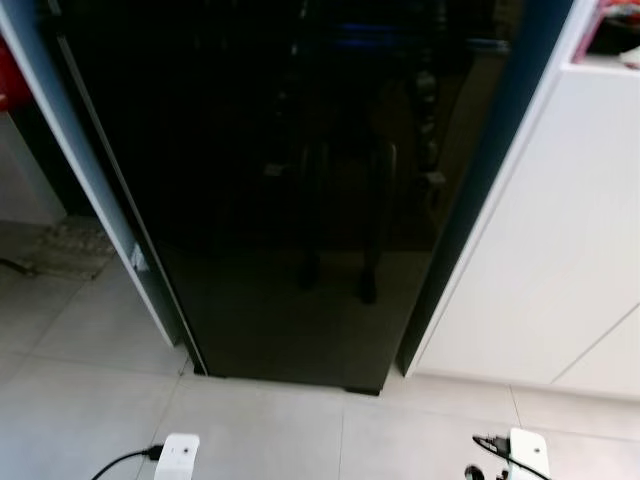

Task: Restocking fridge

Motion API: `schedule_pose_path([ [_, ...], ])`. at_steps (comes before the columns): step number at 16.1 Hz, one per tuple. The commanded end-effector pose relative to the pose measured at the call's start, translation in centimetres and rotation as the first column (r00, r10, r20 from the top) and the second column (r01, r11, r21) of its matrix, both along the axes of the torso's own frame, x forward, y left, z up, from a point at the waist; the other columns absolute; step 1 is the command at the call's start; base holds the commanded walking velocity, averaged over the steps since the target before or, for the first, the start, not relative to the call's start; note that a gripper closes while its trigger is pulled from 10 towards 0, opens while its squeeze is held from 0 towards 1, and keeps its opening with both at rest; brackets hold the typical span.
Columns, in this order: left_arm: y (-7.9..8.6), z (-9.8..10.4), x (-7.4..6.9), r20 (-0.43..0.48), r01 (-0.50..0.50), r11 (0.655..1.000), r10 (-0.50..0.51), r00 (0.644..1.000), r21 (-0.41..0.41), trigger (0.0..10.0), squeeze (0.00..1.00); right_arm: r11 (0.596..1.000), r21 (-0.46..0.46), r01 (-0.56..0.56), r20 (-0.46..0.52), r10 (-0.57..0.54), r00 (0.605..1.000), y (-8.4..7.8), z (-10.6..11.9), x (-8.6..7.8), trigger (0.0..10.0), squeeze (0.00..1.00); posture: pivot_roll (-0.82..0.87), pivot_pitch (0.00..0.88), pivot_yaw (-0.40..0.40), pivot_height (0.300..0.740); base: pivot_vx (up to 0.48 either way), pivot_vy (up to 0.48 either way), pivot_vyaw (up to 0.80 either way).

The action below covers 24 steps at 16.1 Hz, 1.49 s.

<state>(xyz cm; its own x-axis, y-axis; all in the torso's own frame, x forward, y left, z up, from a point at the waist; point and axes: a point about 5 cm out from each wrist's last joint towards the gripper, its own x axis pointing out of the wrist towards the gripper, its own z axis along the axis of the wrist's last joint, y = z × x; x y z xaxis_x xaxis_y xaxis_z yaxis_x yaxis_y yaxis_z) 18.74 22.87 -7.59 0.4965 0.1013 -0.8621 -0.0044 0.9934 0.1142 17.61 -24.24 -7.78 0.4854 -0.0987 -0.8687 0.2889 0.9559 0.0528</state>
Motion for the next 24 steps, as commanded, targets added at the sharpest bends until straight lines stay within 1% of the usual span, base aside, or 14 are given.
schedule_pose_path([
  [1,0.08,-0.11,-0.24,-0.014,-0.005,1.0,0.005,1.0,-0.002,10.0,0.0,1.0,-0.001,0.004,-0.001,-0.004,1.0,0.06,-0.04,-0.05,10.0,0.0,0.02,0.0,-0.039,0.74,0.0,0.349,0.0],
  [8,0.14,-0.16,-0.37,-0.018,0.003,1.0,-0.003,1.0,0.001,10.0,0.0,1.0,0.009,0.023,0.005,-0.023,1.0,0.15,-0.12,-0.16,10.0,0.0,0.02,0.0,-0.034,0.74,0.0,0.359,0.0],
  [12,0.17,-0.17,-0.42,-0.02,0.008,1.0,-0.008,1.0,0.002,10.0,0.0,1.0,0.006,0.015,0.008,-0.016,1.0,0.16,-0.12,-0.17,10.0,0.0,0.02,0.0,-0.031,0.74,0.0,0.364,-0.61],
  [24,0.18,-0.1,-0.26,-0.019,-0.003,1.0,0.003,1.0,0.0,10.0,0.0,1.0,0.017,0.018,0.017,-0.018,1.0,0.19,-0.02,0.04,10.0,0.0,0.04,0.0,-0.026,0.74,0.0,0.362,0.0],
])
